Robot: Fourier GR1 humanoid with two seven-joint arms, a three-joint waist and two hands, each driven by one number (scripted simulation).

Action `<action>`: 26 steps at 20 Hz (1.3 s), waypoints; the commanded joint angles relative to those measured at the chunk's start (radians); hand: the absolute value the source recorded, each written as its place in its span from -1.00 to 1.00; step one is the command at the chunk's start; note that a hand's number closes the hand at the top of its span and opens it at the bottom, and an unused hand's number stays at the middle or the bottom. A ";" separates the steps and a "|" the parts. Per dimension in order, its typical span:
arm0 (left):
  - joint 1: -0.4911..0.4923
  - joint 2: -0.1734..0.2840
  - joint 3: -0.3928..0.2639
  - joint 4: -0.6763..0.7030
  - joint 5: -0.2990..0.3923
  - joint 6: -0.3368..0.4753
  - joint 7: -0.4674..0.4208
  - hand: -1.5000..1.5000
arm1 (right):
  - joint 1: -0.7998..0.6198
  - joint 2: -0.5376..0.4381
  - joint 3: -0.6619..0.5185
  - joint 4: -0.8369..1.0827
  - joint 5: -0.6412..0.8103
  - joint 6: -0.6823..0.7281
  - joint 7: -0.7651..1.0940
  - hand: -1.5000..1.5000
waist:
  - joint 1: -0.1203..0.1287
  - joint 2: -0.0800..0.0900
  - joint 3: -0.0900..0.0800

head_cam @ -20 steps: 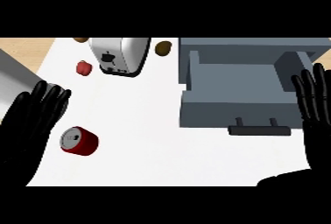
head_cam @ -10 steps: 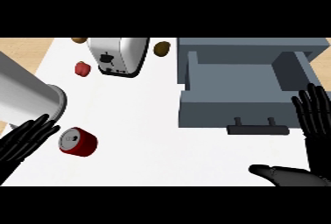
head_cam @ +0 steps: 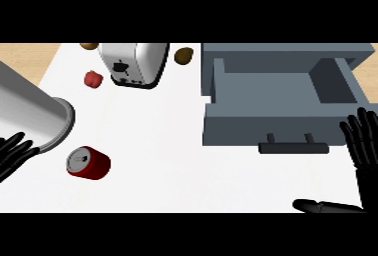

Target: Pick up the can, place it into the drawer and close the drawer

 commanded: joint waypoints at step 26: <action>-0.227 -0.253 0.030 0.410 -0.523 -0.097 -0.220 -1.00 | 0.078 0.030 -0.118 0.022 -0.027 0.131 -0.080 -1.00 | -0.003 0.001 -0.001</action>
